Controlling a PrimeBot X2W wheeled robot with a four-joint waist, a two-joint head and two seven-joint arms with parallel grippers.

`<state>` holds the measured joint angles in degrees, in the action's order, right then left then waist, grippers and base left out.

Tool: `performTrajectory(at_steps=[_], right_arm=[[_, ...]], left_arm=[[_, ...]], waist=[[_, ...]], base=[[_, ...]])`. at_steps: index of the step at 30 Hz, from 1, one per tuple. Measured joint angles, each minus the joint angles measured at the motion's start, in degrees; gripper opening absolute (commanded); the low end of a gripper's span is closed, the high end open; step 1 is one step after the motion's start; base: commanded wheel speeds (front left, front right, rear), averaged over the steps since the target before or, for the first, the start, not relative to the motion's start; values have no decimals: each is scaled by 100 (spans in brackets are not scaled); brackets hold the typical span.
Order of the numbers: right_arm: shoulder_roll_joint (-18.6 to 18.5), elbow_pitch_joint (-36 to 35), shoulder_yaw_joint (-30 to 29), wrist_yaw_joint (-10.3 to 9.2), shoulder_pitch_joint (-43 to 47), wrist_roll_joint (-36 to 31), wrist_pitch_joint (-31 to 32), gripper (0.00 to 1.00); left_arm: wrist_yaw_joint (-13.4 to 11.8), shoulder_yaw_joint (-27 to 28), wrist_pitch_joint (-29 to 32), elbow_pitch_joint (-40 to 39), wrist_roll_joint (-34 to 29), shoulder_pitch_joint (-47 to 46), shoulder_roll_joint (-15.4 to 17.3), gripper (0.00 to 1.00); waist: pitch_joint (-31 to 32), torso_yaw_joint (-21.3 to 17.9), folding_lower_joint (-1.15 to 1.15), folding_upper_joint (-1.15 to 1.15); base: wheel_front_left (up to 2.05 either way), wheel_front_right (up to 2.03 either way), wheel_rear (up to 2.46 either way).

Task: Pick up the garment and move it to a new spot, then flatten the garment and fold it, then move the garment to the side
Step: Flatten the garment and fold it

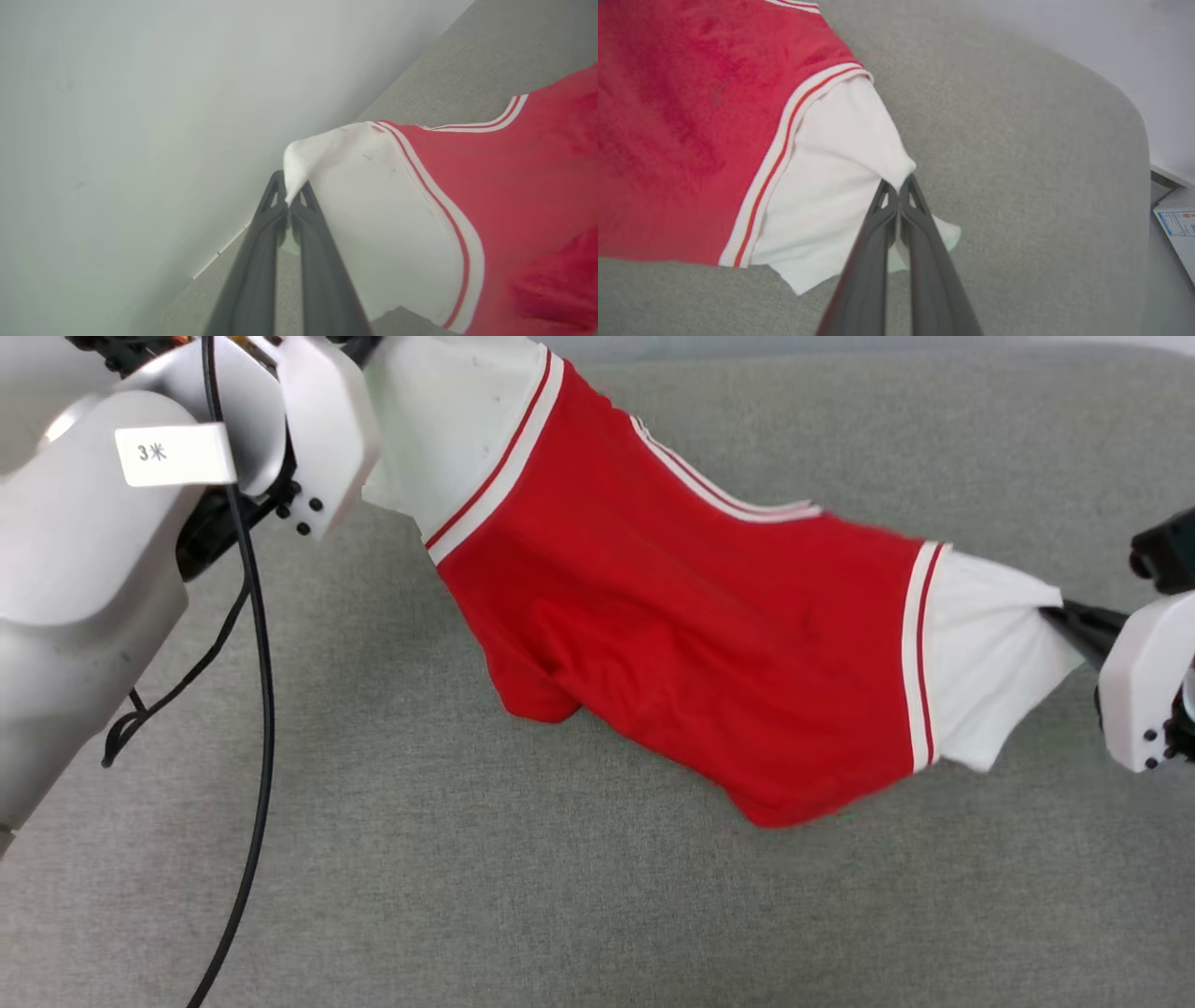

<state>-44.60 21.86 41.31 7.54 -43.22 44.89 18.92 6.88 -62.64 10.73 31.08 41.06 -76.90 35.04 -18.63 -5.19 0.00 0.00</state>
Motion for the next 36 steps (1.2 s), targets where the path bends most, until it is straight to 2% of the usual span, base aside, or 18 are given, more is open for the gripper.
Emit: performTrajectory(at_steps=[9,18,23,30,36], right_arm=[[-40,-341,-600,0,-114,-174,-586,0],[254,-1084,-1521,-1,-402,-623,-734,0],[492,-1468,-2003,-1,-510,-917,-727,0],[745,-1774,-2510,0,-959,-1339,-594,0],[920,-1794,-2687,-1,-1608,-1596,-420,0]], left_arm=[[-92,57,-547,-386,-105,25,4,0],[-443,377,-911,-1044,-140,-135,167,0],[-613,605,-1022,-1337,-113,-330,260,0],[-647,905,-1177,-1209,-46,-770,248,0],[-636,1121,-1198,-1158,5,-1204,293,0]], waist=[[683,96,0,0],[1139,317,0,0],[1182,427,0,0],[1031,511,0,0],[719,549,0,0]], base=[[0,0,0],[0,0,0],[0,0,0],[0,0,0],[0,0,0]])
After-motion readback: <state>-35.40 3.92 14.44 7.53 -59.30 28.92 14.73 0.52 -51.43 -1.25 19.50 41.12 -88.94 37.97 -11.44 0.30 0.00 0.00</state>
